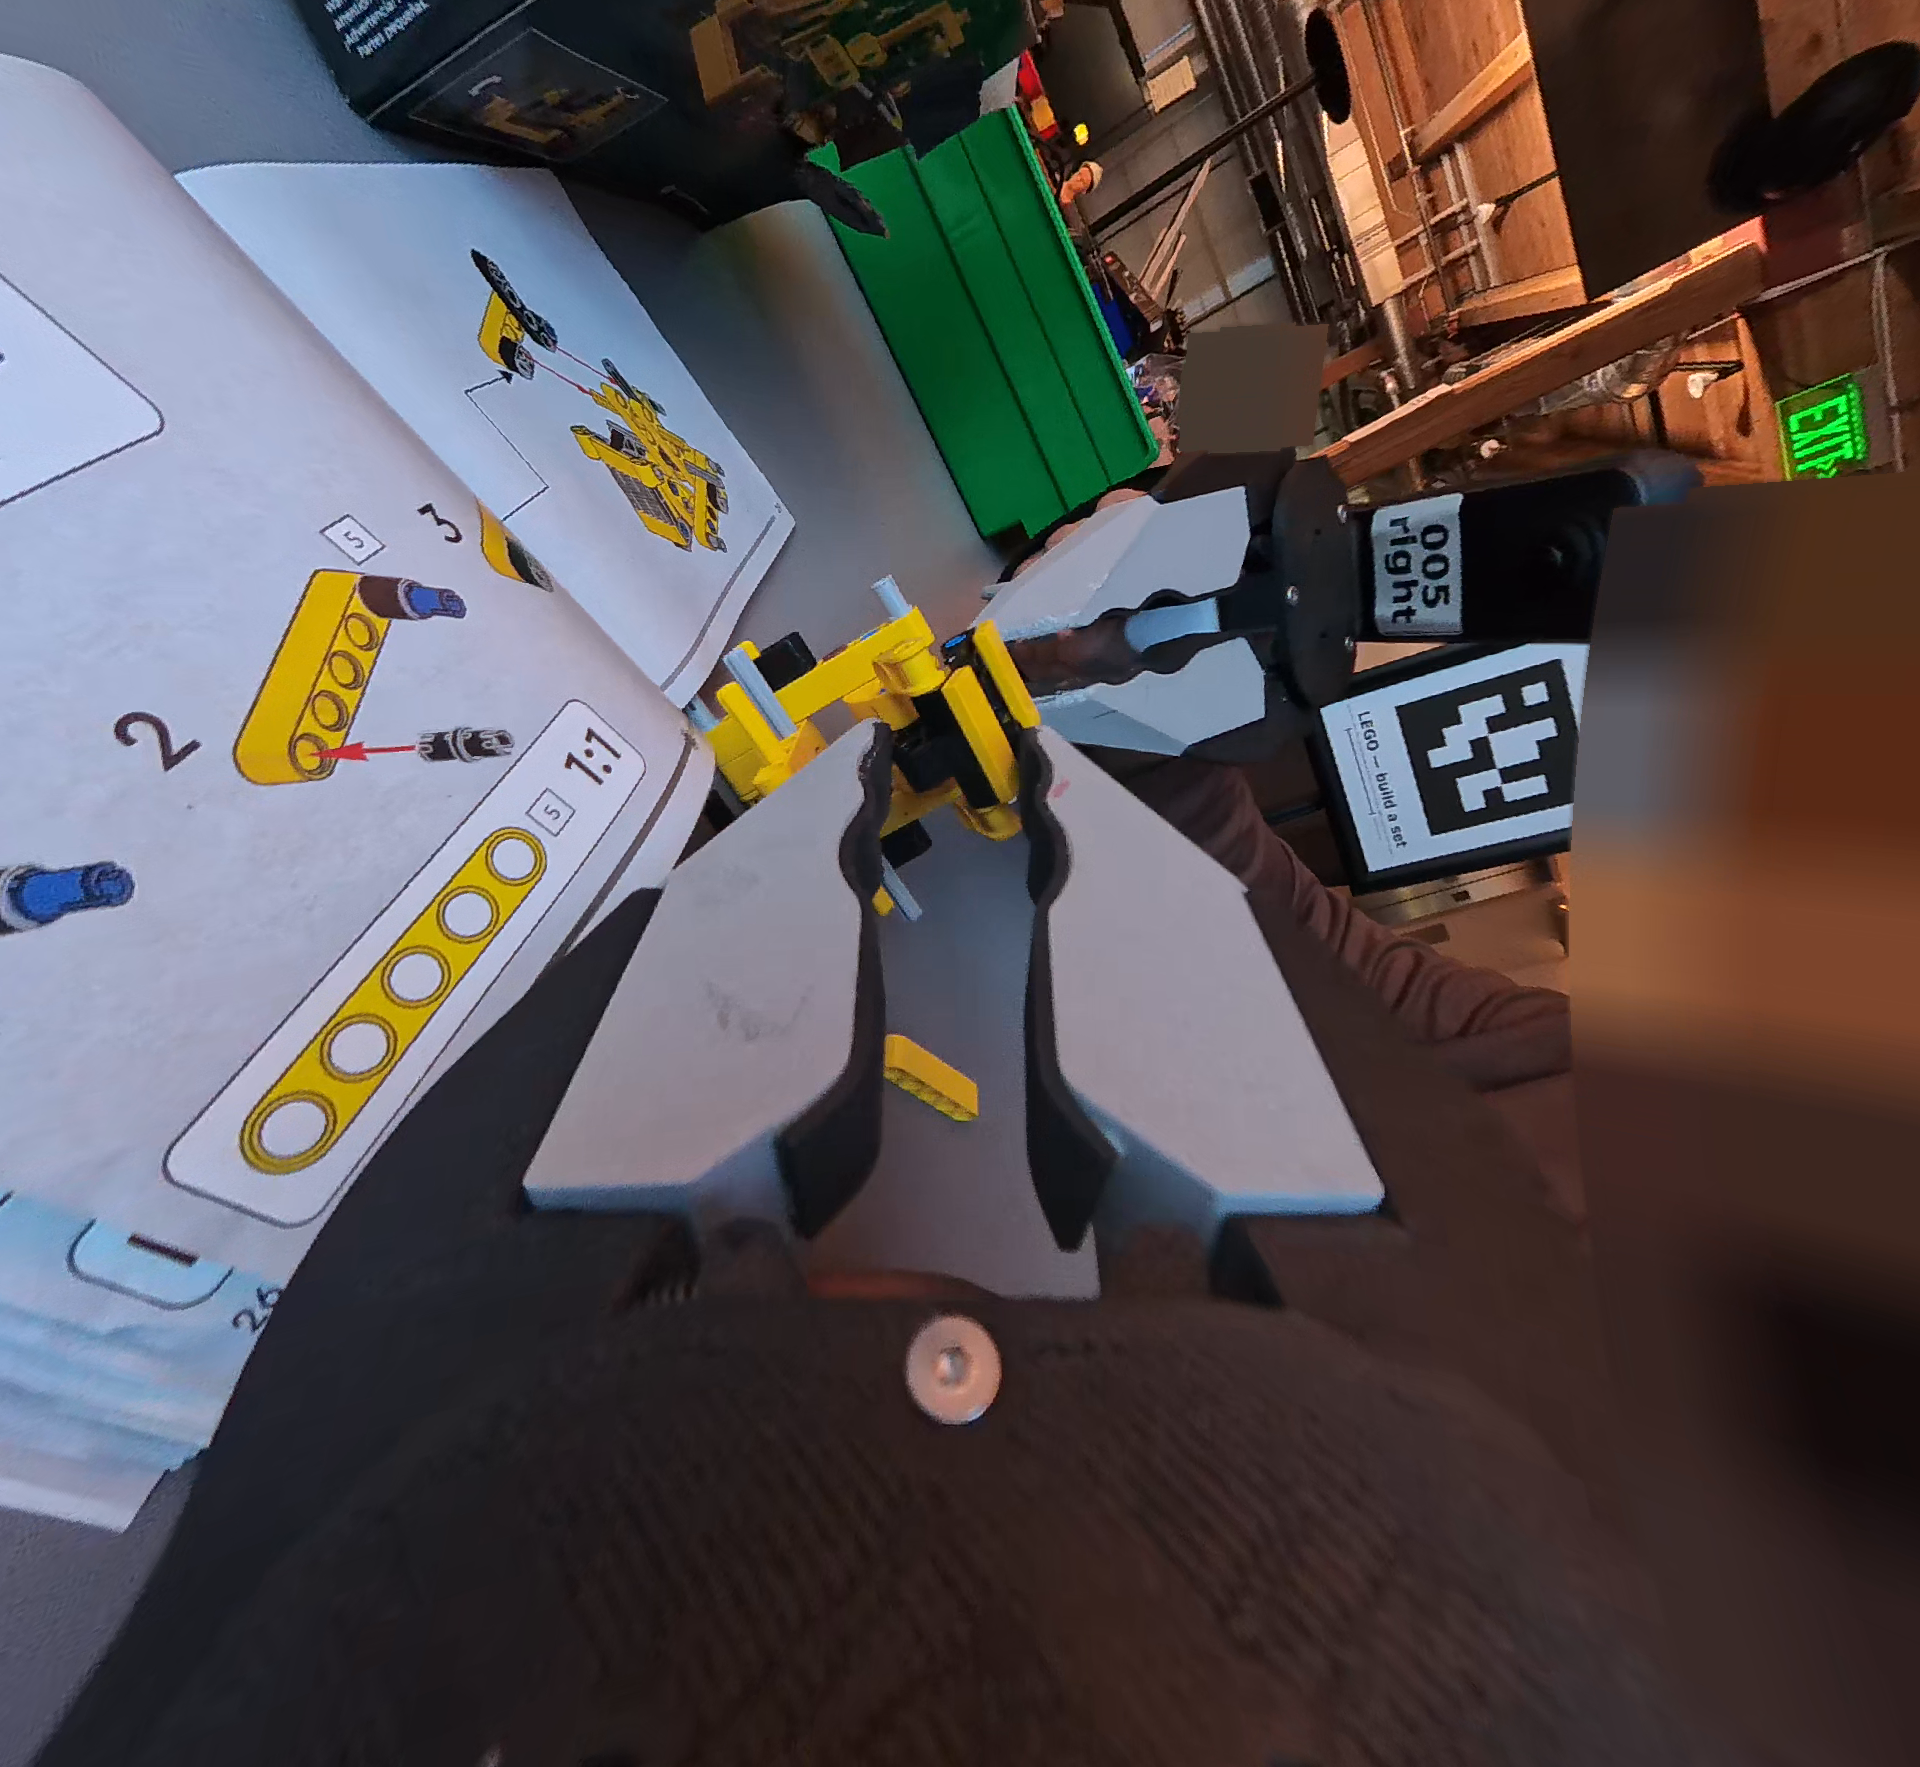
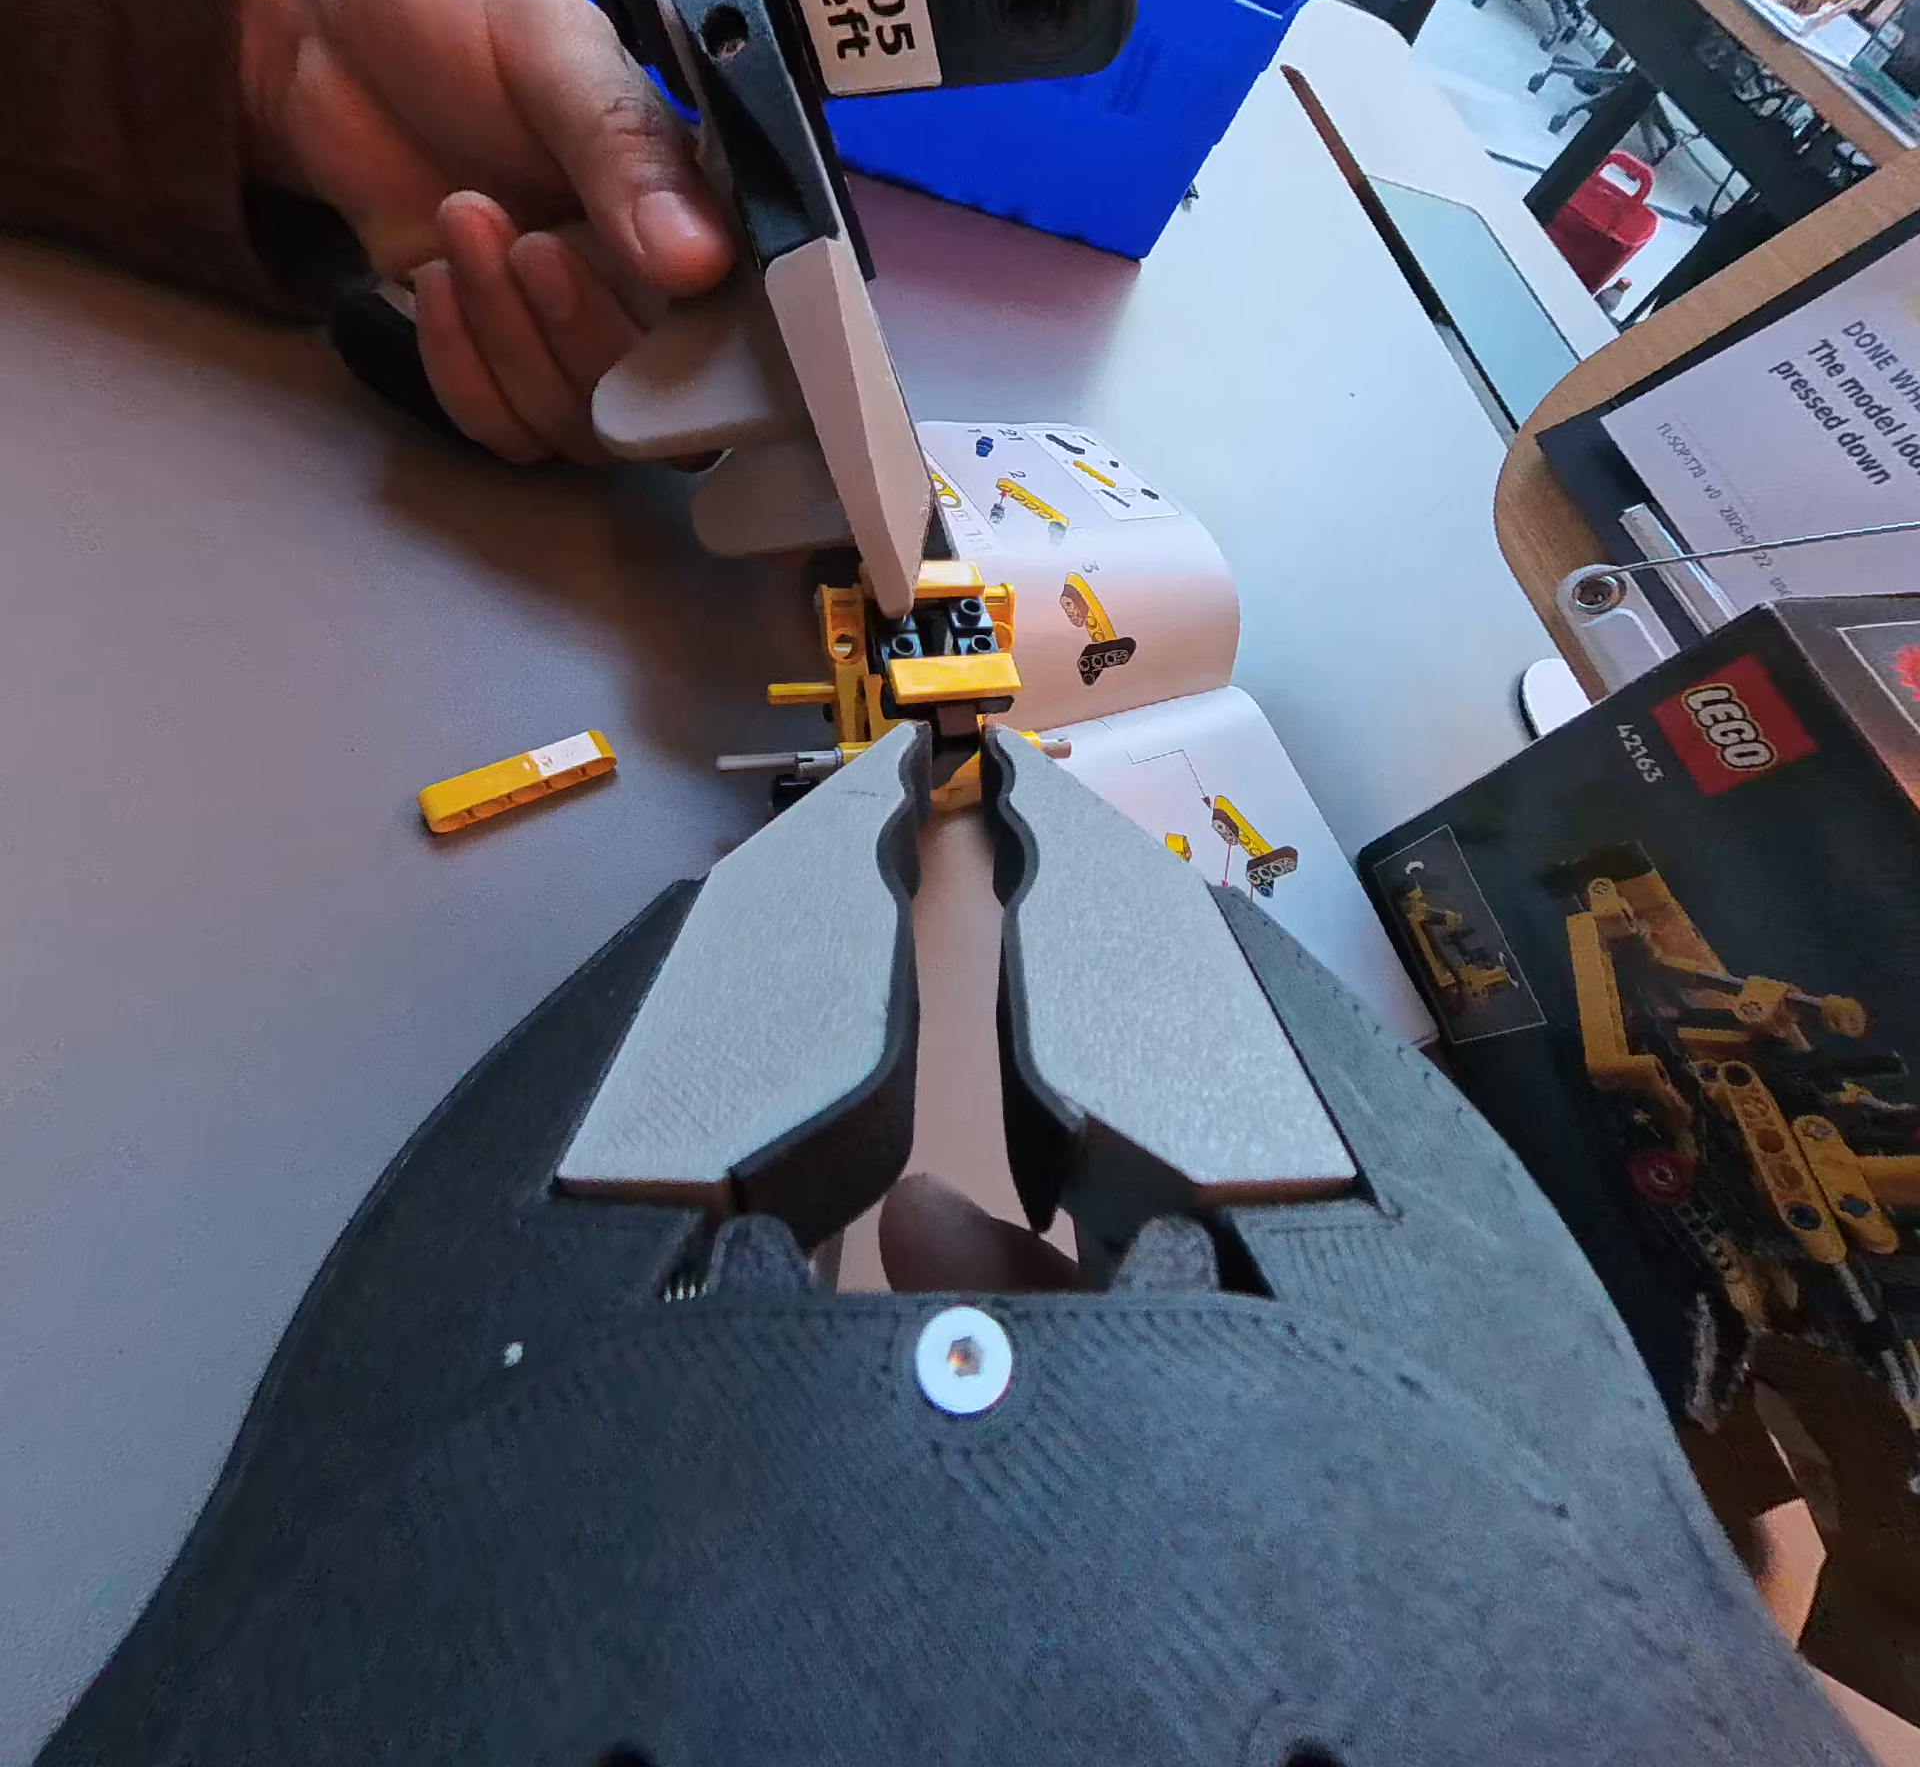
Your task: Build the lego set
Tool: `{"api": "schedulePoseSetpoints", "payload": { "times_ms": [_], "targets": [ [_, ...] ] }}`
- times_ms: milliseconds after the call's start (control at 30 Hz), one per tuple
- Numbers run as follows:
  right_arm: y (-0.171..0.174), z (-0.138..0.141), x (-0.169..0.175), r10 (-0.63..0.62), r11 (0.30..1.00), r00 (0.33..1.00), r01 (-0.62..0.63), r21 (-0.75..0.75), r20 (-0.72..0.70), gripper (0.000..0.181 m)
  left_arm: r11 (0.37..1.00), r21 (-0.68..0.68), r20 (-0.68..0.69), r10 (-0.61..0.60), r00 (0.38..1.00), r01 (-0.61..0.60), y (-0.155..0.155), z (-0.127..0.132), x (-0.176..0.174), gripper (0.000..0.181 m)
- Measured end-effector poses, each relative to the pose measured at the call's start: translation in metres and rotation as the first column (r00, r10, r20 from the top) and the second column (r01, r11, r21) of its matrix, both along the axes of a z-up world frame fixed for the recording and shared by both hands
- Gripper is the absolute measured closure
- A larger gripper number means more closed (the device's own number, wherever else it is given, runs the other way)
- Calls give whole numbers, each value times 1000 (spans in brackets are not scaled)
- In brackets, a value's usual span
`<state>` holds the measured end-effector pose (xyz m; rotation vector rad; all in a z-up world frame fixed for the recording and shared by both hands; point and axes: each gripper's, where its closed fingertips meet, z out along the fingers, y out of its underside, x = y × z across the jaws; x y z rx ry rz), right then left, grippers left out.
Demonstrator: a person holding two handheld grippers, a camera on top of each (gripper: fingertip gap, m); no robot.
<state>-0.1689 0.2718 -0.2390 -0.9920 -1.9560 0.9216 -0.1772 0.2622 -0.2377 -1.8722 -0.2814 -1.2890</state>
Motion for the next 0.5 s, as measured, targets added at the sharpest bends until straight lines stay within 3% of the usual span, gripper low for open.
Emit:
{"api": "schedulePoseSetpoints", "payload": {
  "times_ms": [500],
  "targets": [
    [2, 0, 3, 15, 1000, 1000, -15, -12, -2, 176, 1000, 2, -16, -4, 1000, 4, 3, 0, 3, 160]
  ]
}}
